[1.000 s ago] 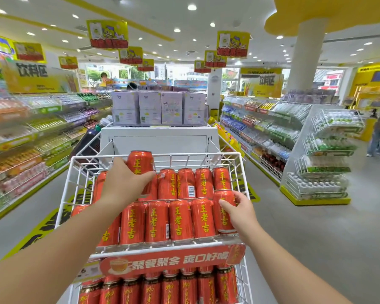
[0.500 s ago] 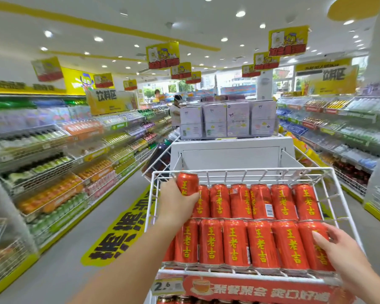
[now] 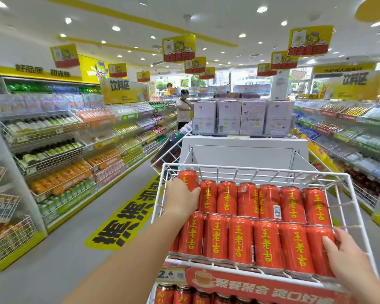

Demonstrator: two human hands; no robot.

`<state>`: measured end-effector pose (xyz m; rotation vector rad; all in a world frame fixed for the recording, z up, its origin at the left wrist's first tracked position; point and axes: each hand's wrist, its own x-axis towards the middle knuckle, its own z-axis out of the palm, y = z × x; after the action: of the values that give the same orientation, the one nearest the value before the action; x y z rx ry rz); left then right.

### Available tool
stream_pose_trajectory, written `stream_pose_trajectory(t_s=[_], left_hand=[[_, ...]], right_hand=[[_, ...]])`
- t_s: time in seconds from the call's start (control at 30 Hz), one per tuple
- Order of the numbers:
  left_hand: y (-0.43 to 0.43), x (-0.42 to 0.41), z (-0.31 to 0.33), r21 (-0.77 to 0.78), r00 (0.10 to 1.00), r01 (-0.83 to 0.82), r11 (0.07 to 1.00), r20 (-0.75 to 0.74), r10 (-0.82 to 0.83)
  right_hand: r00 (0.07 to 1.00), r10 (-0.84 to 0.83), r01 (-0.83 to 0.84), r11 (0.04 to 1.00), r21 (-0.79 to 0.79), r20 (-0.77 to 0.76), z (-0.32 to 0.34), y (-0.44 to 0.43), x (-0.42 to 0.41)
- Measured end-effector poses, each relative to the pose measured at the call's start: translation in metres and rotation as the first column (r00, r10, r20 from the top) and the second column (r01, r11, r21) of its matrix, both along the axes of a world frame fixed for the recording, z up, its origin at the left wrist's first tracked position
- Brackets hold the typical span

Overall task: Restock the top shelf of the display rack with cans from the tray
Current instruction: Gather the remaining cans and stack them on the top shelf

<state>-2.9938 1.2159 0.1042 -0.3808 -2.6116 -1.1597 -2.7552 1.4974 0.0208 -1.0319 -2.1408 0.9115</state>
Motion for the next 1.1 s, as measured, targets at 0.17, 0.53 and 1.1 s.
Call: stream_pose_trajectory(t_s=[0.17, 0.53, 1.1], left_hand=[[-0.002, -0.013, -0.006, -0.123, 0.997, -0.051, 0.991, -0.069, 0.043], [0.009, -0.019, -0.006, -0.16, 1.0, -0.015, 0.987, 0.001, 0.015], [0.016, -0.011, -0.007, -0.175, 0.998, 0.03, 0.984, 0.058, -0.02]], right_hand=[[0.999, 0.03, -0.032, 0.998, 0.046, 0.039, 0.012, -0.015, -0.005], [0.999, 0.025, -0.026, 0.998, 0.052, 0.025, 0.0, 0.001, -0.006], [0.997, 0.041, -0.045, 0.998, 0.046, 0.072, 0.001, 0.006, -0.002]])
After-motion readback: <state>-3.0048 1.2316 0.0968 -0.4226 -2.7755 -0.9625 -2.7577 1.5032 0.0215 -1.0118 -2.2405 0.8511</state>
